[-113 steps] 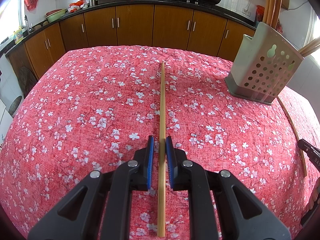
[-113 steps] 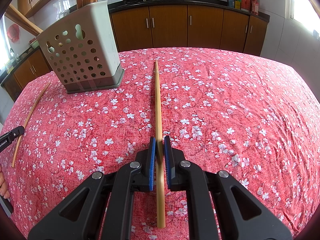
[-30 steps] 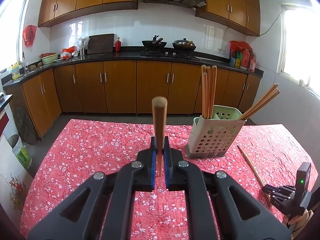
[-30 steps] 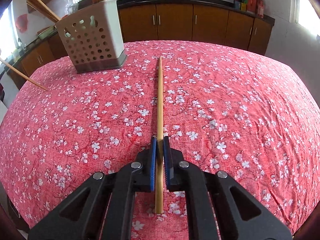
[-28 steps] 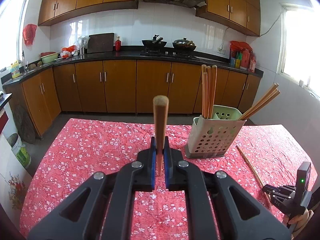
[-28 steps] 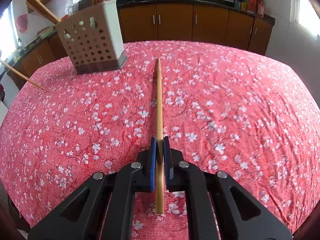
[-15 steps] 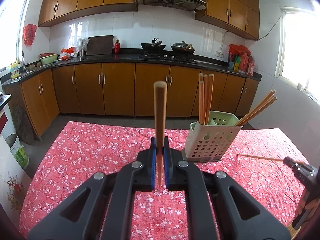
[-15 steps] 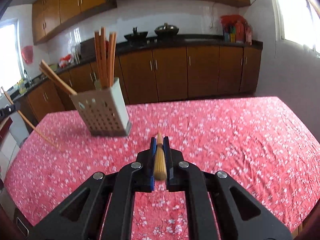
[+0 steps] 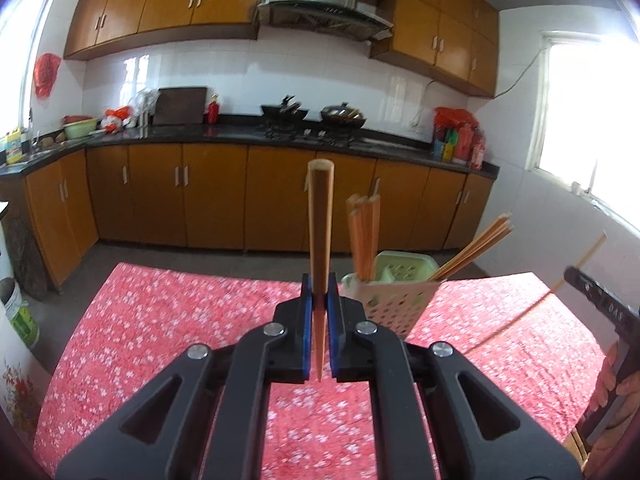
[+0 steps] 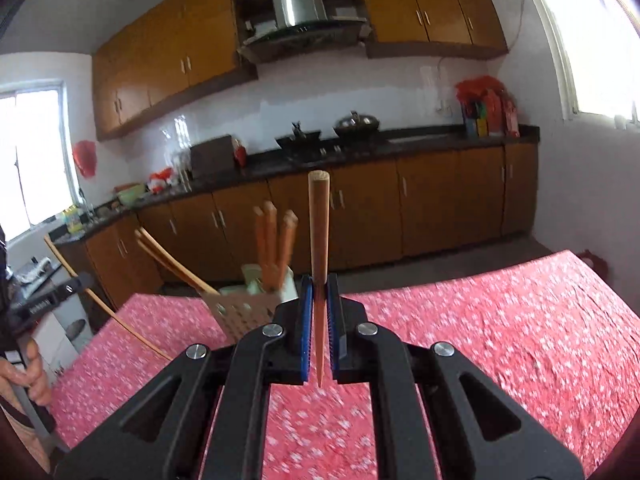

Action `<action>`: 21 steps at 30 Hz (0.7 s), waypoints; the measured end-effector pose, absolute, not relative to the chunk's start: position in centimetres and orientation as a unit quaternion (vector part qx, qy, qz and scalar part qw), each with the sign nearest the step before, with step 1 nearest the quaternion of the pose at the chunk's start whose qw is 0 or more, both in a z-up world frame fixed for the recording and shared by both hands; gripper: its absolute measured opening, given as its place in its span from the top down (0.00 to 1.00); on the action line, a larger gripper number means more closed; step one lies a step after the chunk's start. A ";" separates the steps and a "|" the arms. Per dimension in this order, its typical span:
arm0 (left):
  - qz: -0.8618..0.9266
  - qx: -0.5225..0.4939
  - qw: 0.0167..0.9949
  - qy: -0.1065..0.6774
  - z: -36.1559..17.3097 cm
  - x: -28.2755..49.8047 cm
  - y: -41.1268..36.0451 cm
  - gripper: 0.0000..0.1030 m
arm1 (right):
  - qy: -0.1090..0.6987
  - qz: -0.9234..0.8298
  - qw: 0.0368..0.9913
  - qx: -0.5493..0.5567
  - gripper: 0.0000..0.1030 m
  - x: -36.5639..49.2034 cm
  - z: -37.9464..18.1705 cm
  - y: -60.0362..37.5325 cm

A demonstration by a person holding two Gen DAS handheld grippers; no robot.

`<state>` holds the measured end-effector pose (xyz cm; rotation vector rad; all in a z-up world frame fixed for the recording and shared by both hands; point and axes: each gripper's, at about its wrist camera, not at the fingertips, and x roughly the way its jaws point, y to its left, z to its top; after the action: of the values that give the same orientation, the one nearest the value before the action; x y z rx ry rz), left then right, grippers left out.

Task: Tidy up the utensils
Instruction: 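Lower both tools' chopsticks into the grey holder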

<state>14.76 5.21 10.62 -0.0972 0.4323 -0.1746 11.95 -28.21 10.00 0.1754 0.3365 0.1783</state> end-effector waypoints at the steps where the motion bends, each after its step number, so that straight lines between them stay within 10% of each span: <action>1: -0.092 -0.048 0.973 0.208 11.1 14.6 5.0 0.93 | 0.153 0.098 0.979 0.090 0.93 11.7 11.1 -27.8; 21: -0.103 -0.070 0.987 0.101 16.9 20.1 -0.5 0.93 | 0.069 0.111 0.988 0.078 0.93 16.1 15.5 -22.5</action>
<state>20.06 -0.49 16.93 -0.1403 0.2036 -0.2073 16.11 -22.45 15.49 0.1571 0.1378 0.2227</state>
